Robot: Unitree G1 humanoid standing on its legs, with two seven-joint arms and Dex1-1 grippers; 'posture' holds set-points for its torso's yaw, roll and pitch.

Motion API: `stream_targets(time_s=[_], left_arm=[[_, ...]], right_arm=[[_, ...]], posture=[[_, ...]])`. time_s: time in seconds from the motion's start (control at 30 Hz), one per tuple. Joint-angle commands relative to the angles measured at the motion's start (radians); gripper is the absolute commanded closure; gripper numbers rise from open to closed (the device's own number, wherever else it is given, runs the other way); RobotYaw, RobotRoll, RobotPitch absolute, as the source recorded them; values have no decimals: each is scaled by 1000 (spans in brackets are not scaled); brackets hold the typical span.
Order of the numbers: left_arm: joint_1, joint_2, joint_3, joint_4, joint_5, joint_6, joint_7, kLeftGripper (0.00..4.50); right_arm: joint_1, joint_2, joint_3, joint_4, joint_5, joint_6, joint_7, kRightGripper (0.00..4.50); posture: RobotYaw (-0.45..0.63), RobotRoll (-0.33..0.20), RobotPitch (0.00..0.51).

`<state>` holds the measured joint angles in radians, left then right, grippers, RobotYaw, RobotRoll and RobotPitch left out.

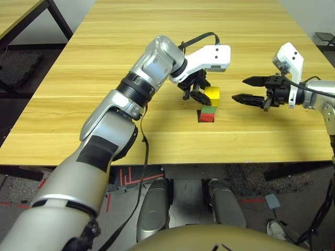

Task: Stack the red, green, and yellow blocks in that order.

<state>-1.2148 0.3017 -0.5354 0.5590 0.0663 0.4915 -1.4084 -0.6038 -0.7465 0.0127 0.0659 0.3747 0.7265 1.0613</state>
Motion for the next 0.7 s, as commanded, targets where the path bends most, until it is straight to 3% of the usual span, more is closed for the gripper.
stream_targets(time_s=[0.03,0.1,0.2,0.27,0.37,0.43,0.53,0.63,0.7], left_arm=[[22,27,74,-94,-37,53,29,40],[28,43,164,-190,-83,136,85,40],[79,28,394,-416,-175,350,272,40],[149,-24,592,-551,-186,424,498,40],[277,-107,784,-690,-173,430,763,40],[443,-166,870,-788,-148,350,915,40],[669,-236,879,-861,-116,169,1058,40],[810,-302,885,-857,-110,13,1170,40],[896,-301,862,-842,-87,-100,1198,40]], right_arm=[[-2,-7,-32,18,15,-19,-3,0],[0,-15,-57,28,28,-25,2,0],[-7,-7,-142,70,57,-45,-26,0],[-21,17,-228,144,69,-60,-111,0],[-22,63,-332,294,66,-194,-204,0],[-12,86,-381,433,31,-347,-280,0],[-21,99,-420,635,-2,-561,-334,0],[-41,97,-426,790,-30,-711,-361,0],[-48,96,-419,878,-54,-817,-375,0]], posture=[[62,-105,76],[68,-110,74],[88,-127,69],[102,-144,69],[115,-155,77],[117,-166,79],[121,-173,80],[108,-188,94],[104,-194,95]])
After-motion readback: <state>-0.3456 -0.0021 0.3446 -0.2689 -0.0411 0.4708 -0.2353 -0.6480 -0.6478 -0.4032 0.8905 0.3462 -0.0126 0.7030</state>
